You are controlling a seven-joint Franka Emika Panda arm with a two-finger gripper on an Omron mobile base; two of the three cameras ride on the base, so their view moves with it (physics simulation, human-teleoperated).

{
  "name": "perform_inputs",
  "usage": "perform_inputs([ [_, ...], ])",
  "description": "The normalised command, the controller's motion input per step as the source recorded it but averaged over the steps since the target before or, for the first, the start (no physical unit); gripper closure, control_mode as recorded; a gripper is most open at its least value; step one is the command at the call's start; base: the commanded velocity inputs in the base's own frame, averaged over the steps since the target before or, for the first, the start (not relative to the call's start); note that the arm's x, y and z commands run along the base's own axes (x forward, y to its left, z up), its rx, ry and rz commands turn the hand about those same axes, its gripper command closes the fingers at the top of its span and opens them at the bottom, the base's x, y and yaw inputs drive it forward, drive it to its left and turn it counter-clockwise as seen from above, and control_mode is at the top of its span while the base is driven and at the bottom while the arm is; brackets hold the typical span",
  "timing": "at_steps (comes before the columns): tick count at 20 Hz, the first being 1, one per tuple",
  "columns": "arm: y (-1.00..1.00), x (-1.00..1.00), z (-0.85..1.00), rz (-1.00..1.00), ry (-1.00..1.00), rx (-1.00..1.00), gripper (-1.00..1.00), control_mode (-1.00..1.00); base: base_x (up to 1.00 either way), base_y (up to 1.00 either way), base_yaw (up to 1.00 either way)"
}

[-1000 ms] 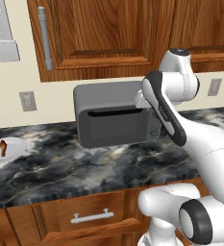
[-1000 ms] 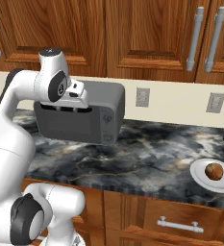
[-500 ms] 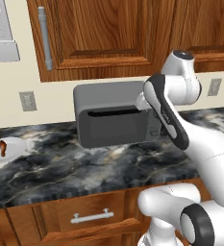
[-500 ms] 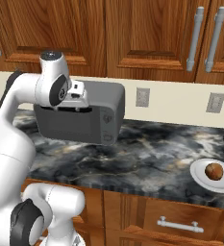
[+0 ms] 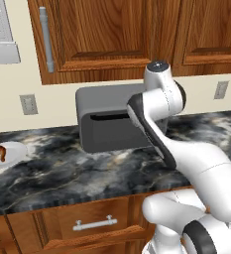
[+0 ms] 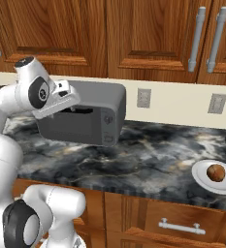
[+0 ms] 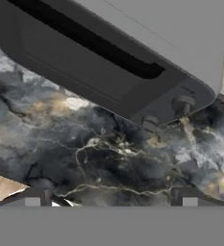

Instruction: Open the toaster oven door. Place the bread on the top rack in the toaster oven and place the chicken drumstick on the bottom rack.

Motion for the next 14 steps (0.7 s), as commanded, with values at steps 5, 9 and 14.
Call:
perform_inputs([
  [5,0.29,0.0,-0.26,0.17,-0.03,-0.36,-1.0,-1.0,0.0,0.0,0.0],
  [9,0.33,0.08,-0.21,0.12,-0.06,-0.3,-1.0,-1.0,0.0,0.0,0.0],
  [14,0.22,0.17,-0.08,0.11,-0.13,-0.2,-1.0,-1.0,0.0,0.0,0.0],
])
